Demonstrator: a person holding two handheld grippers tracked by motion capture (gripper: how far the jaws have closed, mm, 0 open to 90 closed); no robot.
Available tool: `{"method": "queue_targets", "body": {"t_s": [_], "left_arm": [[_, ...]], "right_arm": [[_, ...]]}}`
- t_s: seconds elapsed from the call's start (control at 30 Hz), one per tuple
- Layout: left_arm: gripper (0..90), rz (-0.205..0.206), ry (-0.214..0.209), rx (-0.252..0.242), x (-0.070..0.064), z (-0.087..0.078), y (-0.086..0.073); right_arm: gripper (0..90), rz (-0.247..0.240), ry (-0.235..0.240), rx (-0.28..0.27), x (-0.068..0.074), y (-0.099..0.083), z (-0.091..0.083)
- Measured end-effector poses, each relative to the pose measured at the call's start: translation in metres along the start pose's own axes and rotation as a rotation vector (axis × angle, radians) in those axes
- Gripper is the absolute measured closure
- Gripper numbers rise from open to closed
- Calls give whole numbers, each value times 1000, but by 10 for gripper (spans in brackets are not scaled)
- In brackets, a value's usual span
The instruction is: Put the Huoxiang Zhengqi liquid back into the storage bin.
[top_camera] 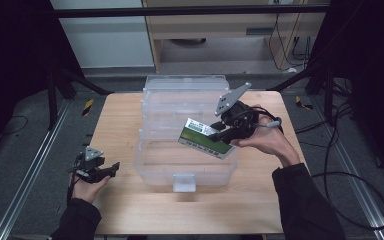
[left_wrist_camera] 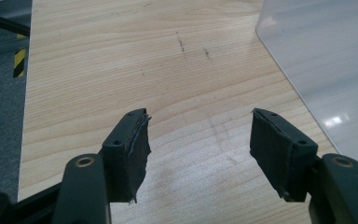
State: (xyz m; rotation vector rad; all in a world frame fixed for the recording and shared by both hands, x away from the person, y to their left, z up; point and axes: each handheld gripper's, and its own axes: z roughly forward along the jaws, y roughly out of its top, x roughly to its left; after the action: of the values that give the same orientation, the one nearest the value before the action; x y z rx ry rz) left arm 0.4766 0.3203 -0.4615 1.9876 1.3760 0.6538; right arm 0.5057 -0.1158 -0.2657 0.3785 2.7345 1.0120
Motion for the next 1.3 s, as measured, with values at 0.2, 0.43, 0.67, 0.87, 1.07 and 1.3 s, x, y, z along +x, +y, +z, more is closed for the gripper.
{"method": "queue_targets", "body": {"t_s": [0.2, 0.43, 0.67, 0.87, 1.07, 1.3], "left_arm": [[369, -3, 3, 2, 1, 1, 0], [368, -5, 5, 0, 1, 0, 0], [368, -8, 10, 3, 3, 0, -1], [368, -5, 9, 4, 2, 1, -1], [368, -3, 10, 8, 2, 1, -1], [368, 0, 10, 11, 2, 2, -1]], "right_arm": [[647, -50, 63, 47, -8, -1, 18], [646, -93, 98, 91, -12, -2, 27], [646, -149, 137, 137, -13, -4, 34], [645, -165, 139, 189, -12, -6, 44], [644, -184, 152, 238, -11, -10, 54], [644, -193, 158, 285, -10, -18, 63]]}}
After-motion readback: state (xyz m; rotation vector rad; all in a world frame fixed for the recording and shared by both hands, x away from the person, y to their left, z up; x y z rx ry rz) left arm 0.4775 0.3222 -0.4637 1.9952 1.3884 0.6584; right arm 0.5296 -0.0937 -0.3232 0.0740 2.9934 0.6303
